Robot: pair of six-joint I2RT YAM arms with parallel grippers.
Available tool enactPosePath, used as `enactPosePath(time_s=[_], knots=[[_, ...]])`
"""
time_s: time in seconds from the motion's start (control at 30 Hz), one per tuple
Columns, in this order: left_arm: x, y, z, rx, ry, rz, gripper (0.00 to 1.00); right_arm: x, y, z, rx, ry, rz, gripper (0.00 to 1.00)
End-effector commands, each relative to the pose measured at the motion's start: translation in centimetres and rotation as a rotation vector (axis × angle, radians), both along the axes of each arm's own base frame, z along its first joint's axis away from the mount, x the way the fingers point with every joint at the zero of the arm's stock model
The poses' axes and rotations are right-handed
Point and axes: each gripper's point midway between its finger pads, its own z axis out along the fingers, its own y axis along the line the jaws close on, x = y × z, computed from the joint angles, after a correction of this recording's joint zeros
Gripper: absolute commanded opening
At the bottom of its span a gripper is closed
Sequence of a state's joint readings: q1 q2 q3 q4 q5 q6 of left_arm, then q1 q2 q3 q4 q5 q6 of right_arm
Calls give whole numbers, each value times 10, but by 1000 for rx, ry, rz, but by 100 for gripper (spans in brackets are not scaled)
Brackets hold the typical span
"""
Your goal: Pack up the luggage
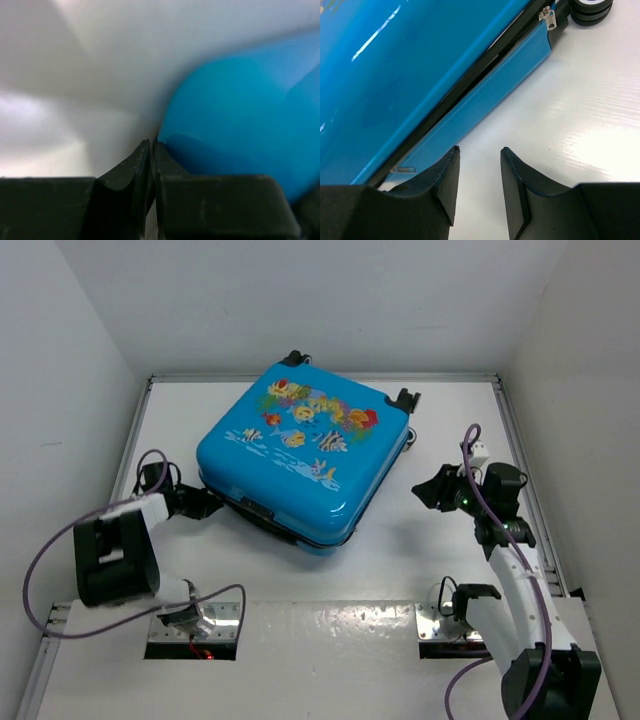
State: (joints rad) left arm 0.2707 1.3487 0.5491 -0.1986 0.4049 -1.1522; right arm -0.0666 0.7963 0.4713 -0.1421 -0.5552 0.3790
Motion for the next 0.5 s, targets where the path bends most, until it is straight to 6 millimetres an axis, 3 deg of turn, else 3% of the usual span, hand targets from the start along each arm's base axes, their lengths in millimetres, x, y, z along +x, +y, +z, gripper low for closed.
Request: enactPosePath(time_s=[0.0, 0.13, 0.27, 0.3, 0.37, 0.43, 0.47], knots=[[106, 0, 86, -76, -398, 3, 14, 3, -3, -1, -30, -24, 27, 38], [146, -13, 100, -111, -470, -30, 13, 6, -3, 2, -24, -34, 29, 38], [189, -7, 119, -53, -539, -20, 13, 9, -3, 3, -23, -36, 31, 37], [200, 1, 134, -20, -575, -16, 22, 10, -2, 4, -24, -36, 33, 37], [204, 26, 133, 93, -570, -15, 41, 11, -6, 5, -49, -49, 25, 37], [199, 41, 137, 152, -562, -17, 44, 10, -9, 6, -78, -67, 24, 37], [193, 50, 143, 197, -566, -22, 49, 10, -12, 3, -91, -59, 9, 37]])
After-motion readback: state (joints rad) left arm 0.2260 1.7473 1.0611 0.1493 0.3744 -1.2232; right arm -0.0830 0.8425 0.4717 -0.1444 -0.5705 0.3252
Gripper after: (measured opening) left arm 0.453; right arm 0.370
